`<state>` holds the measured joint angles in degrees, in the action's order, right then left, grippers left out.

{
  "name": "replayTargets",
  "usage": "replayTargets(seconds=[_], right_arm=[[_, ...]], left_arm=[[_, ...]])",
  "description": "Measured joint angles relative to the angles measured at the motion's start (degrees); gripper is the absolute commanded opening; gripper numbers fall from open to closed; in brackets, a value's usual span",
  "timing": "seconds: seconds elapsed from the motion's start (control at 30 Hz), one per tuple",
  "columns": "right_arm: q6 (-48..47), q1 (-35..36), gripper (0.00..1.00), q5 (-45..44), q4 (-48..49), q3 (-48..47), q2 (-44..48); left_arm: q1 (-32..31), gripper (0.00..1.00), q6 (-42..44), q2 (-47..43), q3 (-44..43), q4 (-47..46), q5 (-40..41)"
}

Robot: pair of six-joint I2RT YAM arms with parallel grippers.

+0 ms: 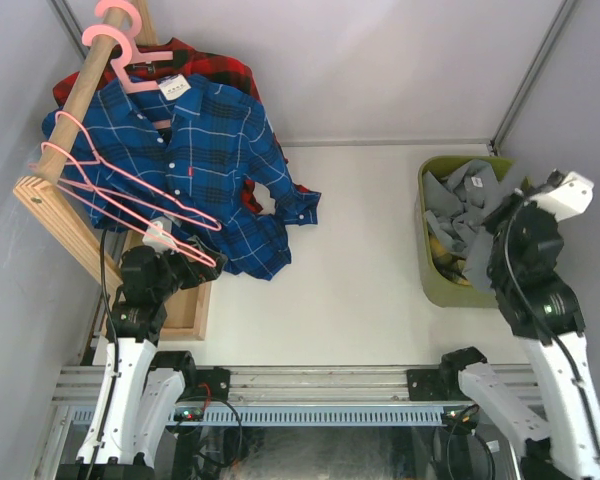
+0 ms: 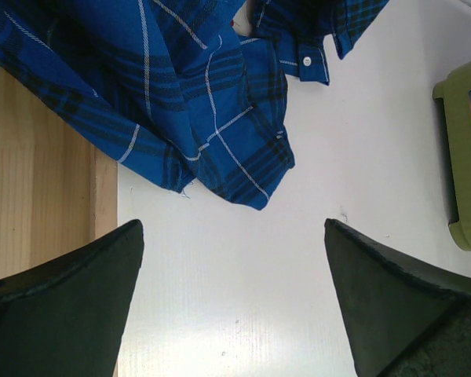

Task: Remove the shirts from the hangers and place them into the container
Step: Place the shirt in the bin.

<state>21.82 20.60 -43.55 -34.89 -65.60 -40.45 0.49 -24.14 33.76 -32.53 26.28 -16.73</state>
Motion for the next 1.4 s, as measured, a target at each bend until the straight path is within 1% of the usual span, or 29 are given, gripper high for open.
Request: replayTargets(seconds=[0.1,0.17,0.2,0.23,0.3,0.33,0.4,0.43,0.5,0.57,0.67,0.77,0.9,0.97,1.1,1.17,1.2,1.23,1.27,1.37,1.4], right_arm=[[-1.2,-15.9,0.0,11.2,0.2,-1.2,-5.8],[-1.7,-23.4,0.0,20.9,-0.3,-1.0,-11.3],[-1.7,-25.6,0.0,25.7,-0.4,-0.6,-14.3],[-1.8,-27.0,0.0,30.7,-0.4,0.4,-17.0],[-2.0,-27.6,0.0,40.7,0.0,4.3,-22.6],[-1.9,-27.2,0.02,44.9,-0.1,6.9,-25.0],[-1.9,-25.6,0.11,48.5,-1.7,11.0,-28.2],[-1.8,-24.6,0.15,48.9,-2.9,12.4,-29.0],[-1.9,-23.6,0.27,49.0,-4.5,13.0,-28.5],[-1.9,-23.6,0.39,48.7,-5.7,11.8,-25.5],[-2.2,-24.2,0.52,47.1,-7.5,7.4,-18.9],[-2.3,-24.7,0.54,45.6,-7.8,3.0,-11.4],[-1.6,-24.8,0.56,41.8,-11.0,0.7,-3.5],[-1.1,-24.8,0.56,38.4,-14.3,0.5,-1.3],[0.2,-25.2,0.56,33.6,-21.1,2.2,-0.7],[1.2,-25.4,0.55,33.6,-23.2,4.5,-1.0],[1.7,-25.4,0.51,33.6,-23.8,5.9,-1.2],[2.0,-25.4,0.44,33.5,-24.3,7.1,-1.7],[2.4,-25.4,0.34,33.5,-24.7,8.5,-2.3],[3.0,-25.9,0.02,33.9,-24.3,12.3,-5.2],[2.9,-26.0,0.0,34.3,-23.7,12.8,-6.3]], left_arm=[[0.0,0.99,0.0,0.0,0.0,0.0,0.0],[0.0,1.0,0.0,0.0,0.0,0.0,0.0],[0.0,1.0,0.0,0.0,0.0,0.0,0.0],[0.0,1.0,0.0,0.0,0.0,0.0,0.0],[0.0,1.0,0.0,-0.1,0.0,0.0,0.0],[0.0,1.0,0.0,-0.1,0.0,0.0,0.0],[0.0,1.0,0.0,0.0,0.0,0.0,0.0],[0.0,1.0,0.0,0.0,0.0,0.0,0.0],[0.0,1.0,0.0,0.0,0.0,0.0,0.0],[0.0,1.0,0.0,0.0,0.0,0.0,0.0],[-0.1,1.0,0.0,0.0,0.0,0.0,0.0],[-0.2,1.0,0.0,0.0,0.0,0.0,0.0],[-0.2,1.0,0.0,0.0,0.0,0.0,0.0],[-0.2,1.0,0.0,0.0,0.0,0.0,0.0],[-0.2,1.0,0.0,0.0,0.0,0.0,0.0],[-0.2,1.0,0.0,0.0,0.0,0.0,0.0],[-0.2,1.0,0.0,0.1,0.0,0.0,0.0],[-0.2,1.0,0.0,0.1,0.0,0.0,0.0],[-0.2,1.0,0.0,0.1,0.0,0.0,0.0],[-0.2,1.0,0.0,-0.1,0.0,0.0,0.0],[-0.2,1.0,0.0,-0.1,0.0,0.0,0.0]])
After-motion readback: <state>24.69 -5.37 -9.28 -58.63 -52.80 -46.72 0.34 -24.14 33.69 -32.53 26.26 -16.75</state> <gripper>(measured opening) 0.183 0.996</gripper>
